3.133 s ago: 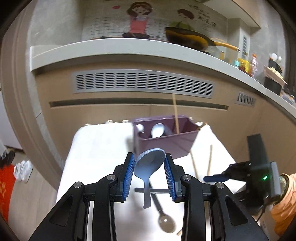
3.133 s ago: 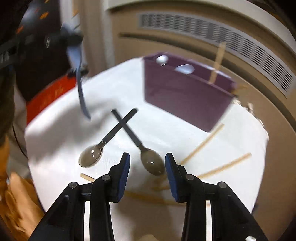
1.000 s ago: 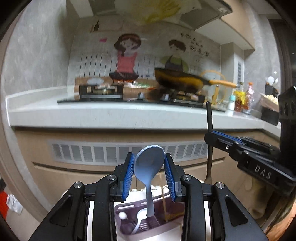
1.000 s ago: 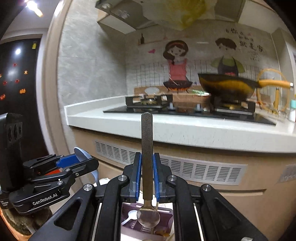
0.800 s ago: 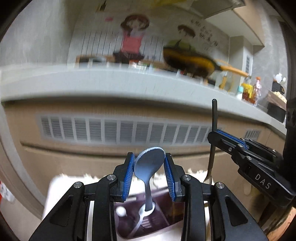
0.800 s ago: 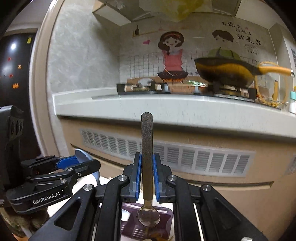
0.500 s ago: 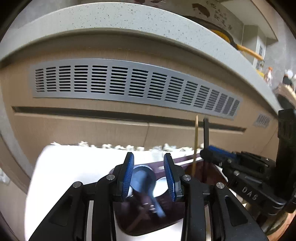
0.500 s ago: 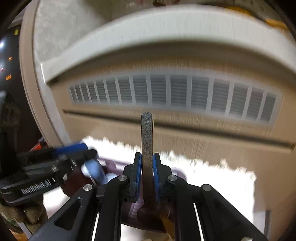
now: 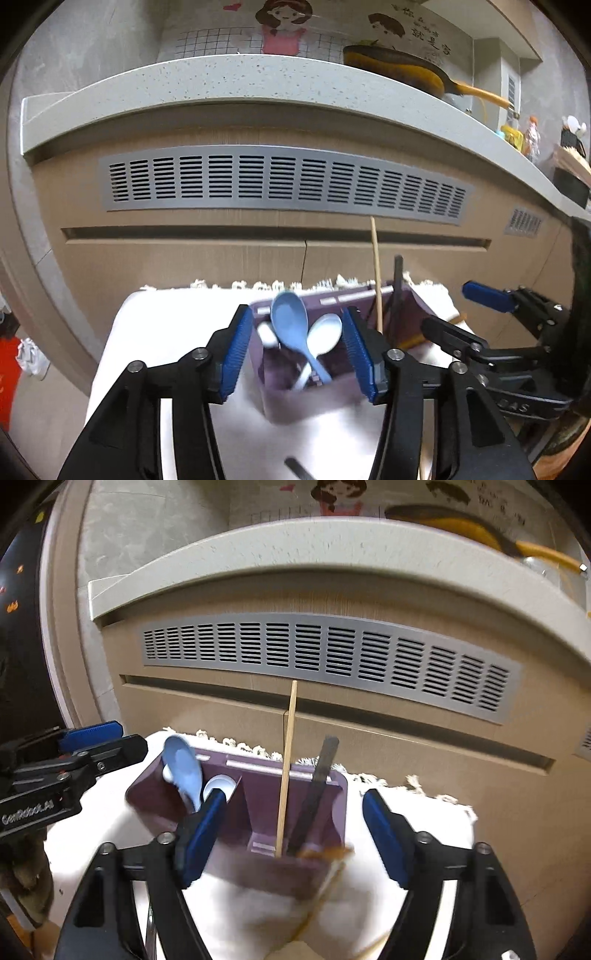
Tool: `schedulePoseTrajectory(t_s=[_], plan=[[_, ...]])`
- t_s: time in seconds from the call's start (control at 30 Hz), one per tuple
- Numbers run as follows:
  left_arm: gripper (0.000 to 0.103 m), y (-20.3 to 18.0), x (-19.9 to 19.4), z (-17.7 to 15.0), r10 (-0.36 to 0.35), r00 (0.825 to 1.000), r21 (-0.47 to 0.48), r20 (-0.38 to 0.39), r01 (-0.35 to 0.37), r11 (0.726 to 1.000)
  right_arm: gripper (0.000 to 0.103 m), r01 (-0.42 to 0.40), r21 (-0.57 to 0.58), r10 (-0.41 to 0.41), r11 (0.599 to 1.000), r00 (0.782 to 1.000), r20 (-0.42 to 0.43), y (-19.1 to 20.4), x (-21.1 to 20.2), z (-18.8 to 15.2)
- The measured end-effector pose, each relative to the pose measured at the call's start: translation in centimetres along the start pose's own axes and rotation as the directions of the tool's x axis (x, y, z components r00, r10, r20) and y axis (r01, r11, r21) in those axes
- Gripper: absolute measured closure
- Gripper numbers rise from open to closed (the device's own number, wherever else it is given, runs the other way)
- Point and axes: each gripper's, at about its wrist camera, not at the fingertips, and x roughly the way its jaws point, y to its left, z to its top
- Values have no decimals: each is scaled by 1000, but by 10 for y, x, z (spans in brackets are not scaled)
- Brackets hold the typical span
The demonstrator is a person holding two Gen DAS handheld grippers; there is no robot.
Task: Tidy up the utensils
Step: 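Move both tools back toward the remaining metal spoon and chopsticks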
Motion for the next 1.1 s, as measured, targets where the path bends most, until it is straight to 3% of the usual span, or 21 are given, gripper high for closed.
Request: schedulePoseTrajectory(t_s=[0.07, 0.17, 0.33, 0.47, 0.67, 0.77, 0.87, 0.97, 1.0, 1.03, 1.1], plan=[[46, -3, -9, -7, 2, 1000, 11, -14, -1, 1000, 26, 7, -39, -7, 999, 1000, -6, 7, -14, -11], [44, -6, -23, -20, -1, 1000, 22, -27, 1, 1000, 11, 18, -94, -19, 995, 1000, -17, 16, -35, -30], [35, -1, -43, -63, -18, 995, -30, -94, 15, 999, 8, 56, -166, -66, 984, 996, -56, 27, -64, -80], [35, -1, -41, -101, -45, 974, -51, -222, 34, 998, 8, 75, -194, -103, 978, 985, -140, 29, -70, -119], [35, -12, -29, -137, -126, 918, -107, -376, 92, 990, 8, 64, -168, -99, 984, 973, -209, 27, -81, -153], [35, -21, -23, -135, -123, 913, -103, -388, 90, 991, 8, 30, -118, -57, 993, 970, -237, 25, -84, -161], [35, -46, -19, -125, -155, 915, -45, -372, 150, 988, 8, 21, -63, -37, 998, 965, -259, 18, -85, -168], [43, -88, -11, -114, -213, 914, 96, -345, 260, 961, 8, 34, -11, -35, 999, 961, -275, 6, -85, -173], [54, -98, -6, -112, -222, 913, 139, -344, 283, 949, 8, 34, 5, -32, 999, 960, -279, 3, -85, -174], [63, -111, 2, -109, -227, 908, 184, -353, 305, 934, 8, 33, 22, -25, 999, 959, -282, -1, -86, -175], [68, -132, 20, -105, -242, 887, 226, -393, 349, 910, 8, 28, 55, -11, 998, 958, -286, -7, -90, -177]])
